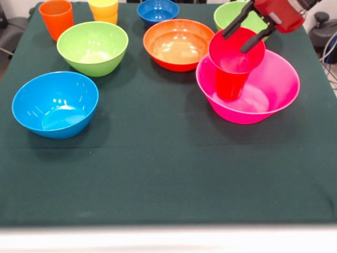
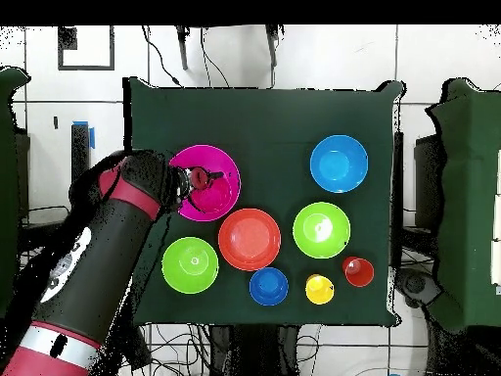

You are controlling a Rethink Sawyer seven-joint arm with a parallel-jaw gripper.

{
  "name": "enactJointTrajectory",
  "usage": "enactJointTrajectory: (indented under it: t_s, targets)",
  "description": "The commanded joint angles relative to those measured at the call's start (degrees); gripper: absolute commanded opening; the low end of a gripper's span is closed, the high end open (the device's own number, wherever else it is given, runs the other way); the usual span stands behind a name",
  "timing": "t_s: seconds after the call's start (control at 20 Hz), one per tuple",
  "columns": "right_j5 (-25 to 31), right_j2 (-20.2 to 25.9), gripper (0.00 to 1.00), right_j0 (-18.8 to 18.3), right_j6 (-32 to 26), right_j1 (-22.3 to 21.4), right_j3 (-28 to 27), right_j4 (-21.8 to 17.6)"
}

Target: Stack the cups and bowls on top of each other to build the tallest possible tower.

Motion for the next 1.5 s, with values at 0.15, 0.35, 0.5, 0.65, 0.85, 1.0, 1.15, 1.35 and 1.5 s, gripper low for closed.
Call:
enactJointTrajectory:
  t_s: [0.15, 0.35, 0.5, 0.65, 0.85, 1.0, 1.15, 1.35, 1.5]
  targets:
    - [-4.55, 11.17, 1.0, -2.19, 1.68, 0.53, 4.85, -1.91]
    - [-2.07, 11.21, 1.0, -2.13, 0.32, -0.74, 5.45, -2.22]
    - [0.42, 11.12, 1.0, -1.95, -1.13, -2.19, 5.83, -2.47]
    - [2.19, 10.98, 1.0, -1.85, -1.79, -2.76, 5.5, -2.66]
    - [4.37, 10.95, 1.0, -1.67, -1.8, -2.73, 4.34, -2.53]
    - [5.74, 11.41, 1.0, -1.82, -2.21, -2.23, 3.34, -2.42]
    - [6.3, 11.43, 1.0, -1.92, -1.43, -1.42, 2.17, -2.27]
    - [5.4, 12.68, 1.0, -2.84, -0.89, -0.76, 1.86, -1.48]
    - [2.61, 13.46, 1.0, -3.68, -0.3, 0.36, 1.9, -1.62]
